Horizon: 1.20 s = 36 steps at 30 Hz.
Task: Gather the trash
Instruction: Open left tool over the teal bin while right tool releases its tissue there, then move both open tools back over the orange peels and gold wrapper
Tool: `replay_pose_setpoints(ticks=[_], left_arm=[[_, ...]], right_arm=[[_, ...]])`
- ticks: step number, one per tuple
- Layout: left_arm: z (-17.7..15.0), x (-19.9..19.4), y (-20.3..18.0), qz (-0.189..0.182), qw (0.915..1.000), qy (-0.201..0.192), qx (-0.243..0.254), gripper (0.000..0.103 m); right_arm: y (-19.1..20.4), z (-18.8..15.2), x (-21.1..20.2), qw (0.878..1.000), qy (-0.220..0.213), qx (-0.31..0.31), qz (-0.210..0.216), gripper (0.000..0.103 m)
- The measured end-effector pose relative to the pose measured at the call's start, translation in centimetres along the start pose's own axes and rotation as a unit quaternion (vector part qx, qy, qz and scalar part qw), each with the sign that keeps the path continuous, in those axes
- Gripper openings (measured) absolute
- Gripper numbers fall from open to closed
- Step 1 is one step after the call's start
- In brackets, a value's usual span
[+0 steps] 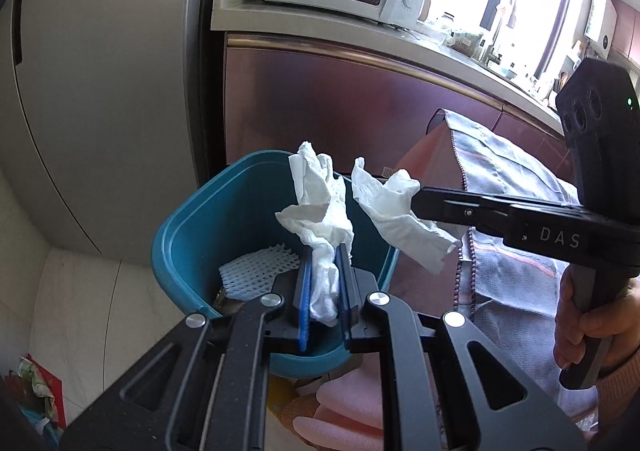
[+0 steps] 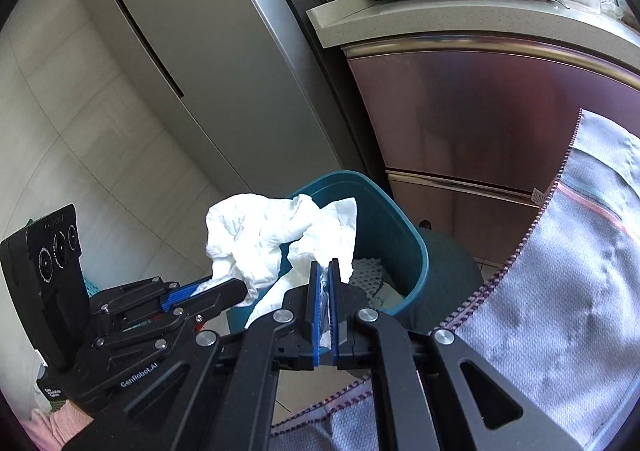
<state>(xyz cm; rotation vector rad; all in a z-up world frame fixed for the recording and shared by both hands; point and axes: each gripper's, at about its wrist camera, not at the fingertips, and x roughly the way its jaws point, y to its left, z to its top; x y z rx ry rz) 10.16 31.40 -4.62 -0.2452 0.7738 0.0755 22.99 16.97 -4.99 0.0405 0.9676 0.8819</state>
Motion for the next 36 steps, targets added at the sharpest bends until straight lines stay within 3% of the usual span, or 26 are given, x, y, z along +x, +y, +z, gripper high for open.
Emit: replay_pose_setpoints(ticks=[13,23,26,36], left_arm=[[0.1,4.8,0.5,0.018,0.9992,0.034,-0.013,0.015],[-0.1,7.8,1.3,0.022,0.9980,0.055,-0.023,0.021],[-0.2,7.9,1.2,0.021,0.9982,0.052,-0.022,0.028],[0.3,4.6,-1.3,0.018,0.9998,0.007,0.009,0.030]], right_arm=[[0.1,1.6,3.6,0.999,0.035,-0.001,-0.030,0.005],[-0.3,1.1,3.4,0.999,0.033,0.008,-0.027,0.007],[-0.5,0.8,2.8,0.999,0.027,0.011,-0.022,0.007],[-1.4,-1.0,-1.8,1.000,-0.005,0.012,-0.008,0.009]])
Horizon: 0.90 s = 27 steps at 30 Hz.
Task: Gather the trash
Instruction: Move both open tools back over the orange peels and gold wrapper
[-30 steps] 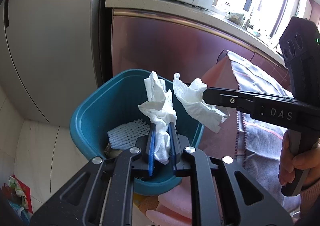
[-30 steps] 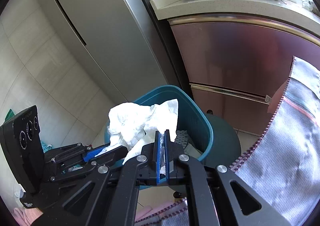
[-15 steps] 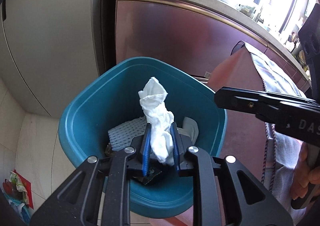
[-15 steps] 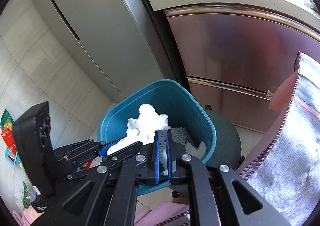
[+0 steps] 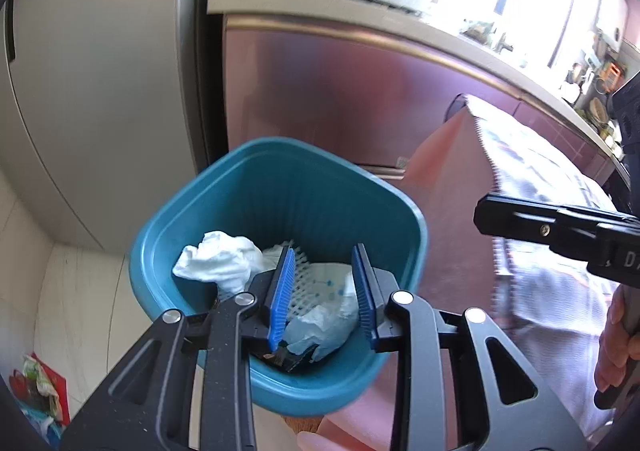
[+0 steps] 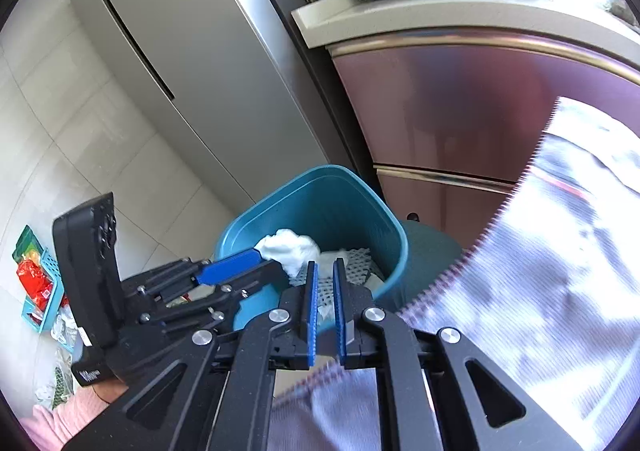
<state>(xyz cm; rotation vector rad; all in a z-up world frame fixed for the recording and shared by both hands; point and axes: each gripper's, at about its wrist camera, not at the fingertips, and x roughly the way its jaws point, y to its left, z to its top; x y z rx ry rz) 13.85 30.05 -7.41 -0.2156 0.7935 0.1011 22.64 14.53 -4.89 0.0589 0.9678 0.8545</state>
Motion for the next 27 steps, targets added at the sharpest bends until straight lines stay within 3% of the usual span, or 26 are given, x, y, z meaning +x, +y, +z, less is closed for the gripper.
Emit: replay_pose_setpoints(ticks=[5,12,21,27], left_arm=[[0.1,-3.2,-2.8,-0.030,0.9984,-0.038,0.030,0.037],[-0.3,-6.0,-9.2,-0.115,0.9879,-0.058,0.086,0.039],[-2.3,-6.7,-21.1,-0.231,0.9563,-0.032,0.176,0.041],[-4.6,-6.5,-28.8,-0.282,0.9340,-0.001,0.220,0.042]], right_arm=[[-0.5,-1.9,-4.7,0.999,-0.039,-0.005,-0.009,0.014],[-3.3,-6.1,-13.0,0.993,-0.100,0.020,-0.052,0.018],[-9.6,-13.2,-23.4,0.968,-0.149,0.101,-0.173,0.020],[-14.4,-17.2,-29.3,0.937,-0.192,0.167,-0.241,0.032]])
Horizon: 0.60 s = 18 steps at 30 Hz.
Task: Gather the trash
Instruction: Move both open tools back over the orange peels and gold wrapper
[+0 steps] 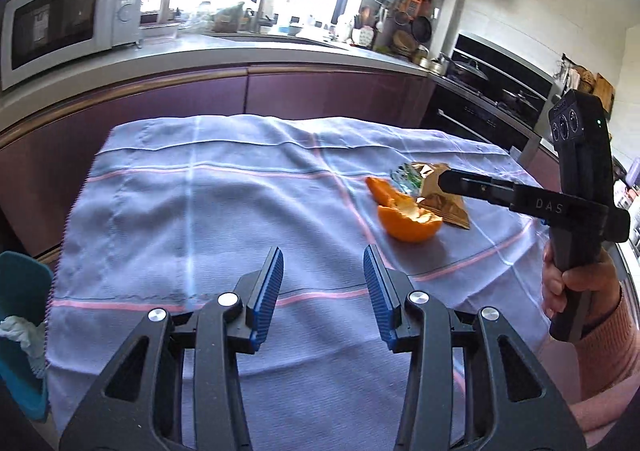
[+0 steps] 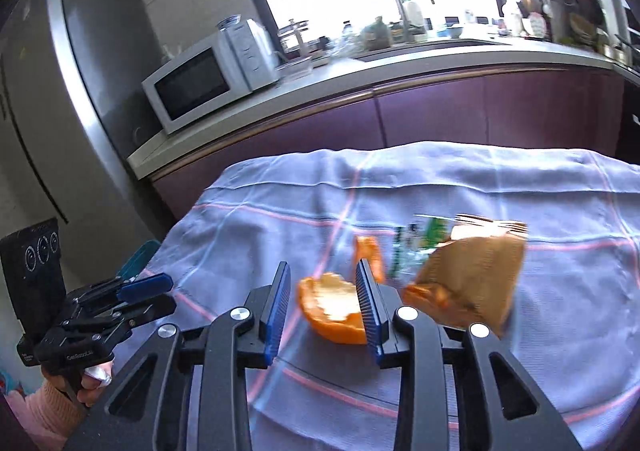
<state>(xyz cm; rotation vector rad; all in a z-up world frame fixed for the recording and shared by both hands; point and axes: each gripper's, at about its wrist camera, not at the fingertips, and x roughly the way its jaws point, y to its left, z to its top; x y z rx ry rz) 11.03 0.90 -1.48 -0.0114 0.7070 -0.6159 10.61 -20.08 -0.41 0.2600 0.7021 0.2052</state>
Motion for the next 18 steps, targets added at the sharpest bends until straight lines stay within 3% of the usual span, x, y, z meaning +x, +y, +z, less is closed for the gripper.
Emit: replay_pose_setpoints(ticks=[4,7,18], left_arm=[[0.7,2.8,-2.8,-0.024,0.9992,0.025,0.018,0.044],[1.3,5.3,-4.3,-0.036,0.9983,0.041,0.019,0.047],[2.8,11.6,-7.1,-0.026,0.9957,0.084,0.027,0.052]], right_arm=[[-5.0,0.0,-1.2,0.998,-0.017,0.043,-0.041,0.040],[-7.9,-0.3,-1.3,0.996,-0.014,0.070,-0.050,0.048],[-11.3,-0.3,0.9,0.993,0.004,0.116,-0.006,0.048]])
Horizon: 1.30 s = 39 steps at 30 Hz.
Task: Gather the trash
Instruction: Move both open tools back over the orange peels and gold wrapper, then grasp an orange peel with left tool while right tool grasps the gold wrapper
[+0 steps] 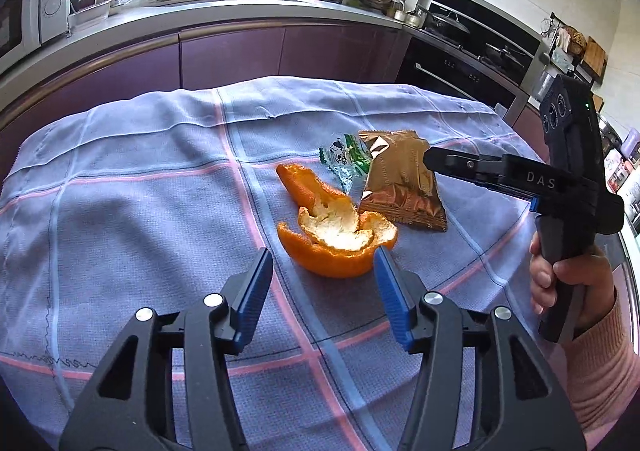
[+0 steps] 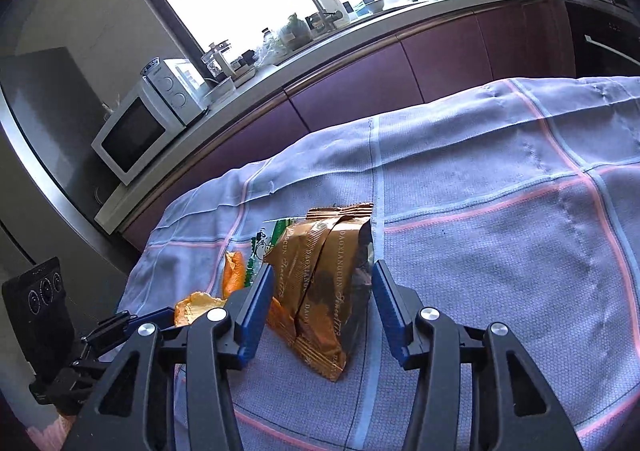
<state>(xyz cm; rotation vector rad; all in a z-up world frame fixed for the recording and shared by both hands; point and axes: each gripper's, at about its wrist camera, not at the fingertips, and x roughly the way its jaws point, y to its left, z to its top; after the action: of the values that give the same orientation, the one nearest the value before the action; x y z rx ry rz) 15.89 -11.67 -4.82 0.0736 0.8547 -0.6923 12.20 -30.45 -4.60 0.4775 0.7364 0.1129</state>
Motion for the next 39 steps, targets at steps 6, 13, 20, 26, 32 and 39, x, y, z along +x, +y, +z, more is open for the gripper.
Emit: replay_pose_setpoints(ticks=[6,13,20,26,32,39], left_arm=[[0.6,1.4,-0.6,-0.006,0.9999,0.008,0.009,0.053],[0.4,1.0,-0.6,-0.015,0.9998,0.005,0.008,0.039],[-0.3,-0.9,0.1,-0.027,0.9996,-0.003,-0.004,0.020],[-1.1,-2.6,-0.1,-0.029,0.9995,-0.010,0.004,0.018],[-2.0,-4.9,0.4,-0.030,0.9993,-0.024,0.002,0.017],[-3.4,-7.6,2.3,-0.015,0.9993,-0.034,-0.011,0.015]], right_arm=[[-0.2,0.1,0.5,1.000,0.007,-0.003,0.011,0.037],[-0.3,-0.2,0.4,1.000,0.010,-0.006,0.023,0.005],[0.6,-0.3,-1.1,0.999,-0.008,-0.017,0.041,0.002],[1.2,-0.4,-2.7,0.998,-0.025,-0.018,0.052,0.002],[2.0,-0.9,-3.8,0.998,-0.033,-0.025,0.055,0.002],[3.7,-1.0,-5.0,0.996,-0.044,-0.042,0.065,0.002]])
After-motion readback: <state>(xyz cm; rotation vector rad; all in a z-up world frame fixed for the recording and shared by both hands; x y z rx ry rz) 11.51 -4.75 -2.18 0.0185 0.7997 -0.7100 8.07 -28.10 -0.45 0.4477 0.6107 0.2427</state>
